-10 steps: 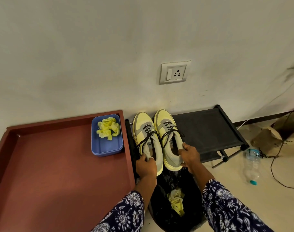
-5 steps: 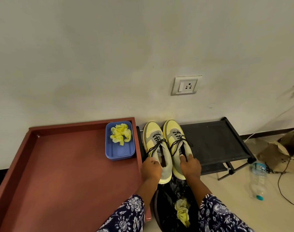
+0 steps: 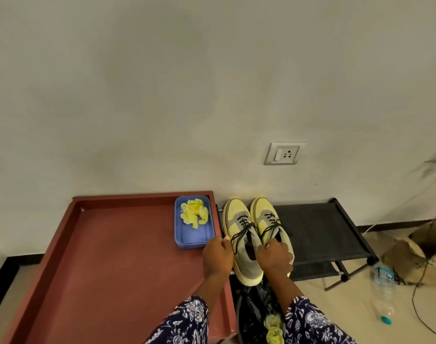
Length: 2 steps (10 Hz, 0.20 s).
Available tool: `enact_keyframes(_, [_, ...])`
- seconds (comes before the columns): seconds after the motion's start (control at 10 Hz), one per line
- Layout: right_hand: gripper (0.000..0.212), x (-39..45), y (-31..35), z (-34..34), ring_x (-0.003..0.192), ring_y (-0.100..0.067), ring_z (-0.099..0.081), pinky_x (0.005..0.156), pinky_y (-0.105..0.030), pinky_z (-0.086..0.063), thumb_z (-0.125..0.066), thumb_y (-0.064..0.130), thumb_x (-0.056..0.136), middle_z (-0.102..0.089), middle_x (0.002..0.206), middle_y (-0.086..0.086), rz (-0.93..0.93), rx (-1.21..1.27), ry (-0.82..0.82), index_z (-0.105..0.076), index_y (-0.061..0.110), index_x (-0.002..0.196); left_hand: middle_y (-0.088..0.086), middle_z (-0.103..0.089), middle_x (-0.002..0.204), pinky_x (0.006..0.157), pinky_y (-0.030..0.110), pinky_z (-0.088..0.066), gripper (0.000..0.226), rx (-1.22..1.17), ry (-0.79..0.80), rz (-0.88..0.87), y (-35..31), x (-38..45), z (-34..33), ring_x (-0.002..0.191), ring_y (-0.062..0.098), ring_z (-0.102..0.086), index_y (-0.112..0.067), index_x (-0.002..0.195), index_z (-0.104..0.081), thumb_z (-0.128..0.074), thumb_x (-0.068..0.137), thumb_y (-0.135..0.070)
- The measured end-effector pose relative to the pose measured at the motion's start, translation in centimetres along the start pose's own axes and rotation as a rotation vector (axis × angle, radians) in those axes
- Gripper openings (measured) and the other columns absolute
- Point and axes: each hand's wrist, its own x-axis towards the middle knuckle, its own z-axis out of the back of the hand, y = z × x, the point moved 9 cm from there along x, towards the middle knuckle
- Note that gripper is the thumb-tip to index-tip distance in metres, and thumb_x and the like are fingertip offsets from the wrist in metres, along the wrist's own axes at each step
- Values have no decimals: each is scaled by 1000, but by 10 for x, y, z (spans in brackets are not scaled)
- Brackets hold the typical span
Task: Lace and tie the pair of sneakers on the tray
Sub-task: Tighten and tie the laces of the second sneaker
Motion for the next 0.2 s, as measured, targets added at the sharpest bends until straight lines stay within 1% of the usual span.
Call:
enact_keyframes(0.1, [33, -19, 23, -8, 121, -36, -42, 99, -45, -39, -47, 28, 90, -46, 130, -14, 71, 13, 10, -56, 14, 117, 9, -45, 68, 68, 38, -37, 46, 39, -35, -67, 1, -4, 28, 84, 35, -56, -20, 55, -24, -43, 96, -19])
enact_keyframes(0.2, [28, -32, 37, -22, 112, -35, -50, 94, -41, -44, -47, 26, 87, -54, 120, -16, 155, 18, 23, -60, 10, 105, 11, -47, 69, 71, 39, -37, 46, 55, -69, -97, 7, -5, 45, 85, 36, -55, -21, 55, -22, -43, 96, -18])
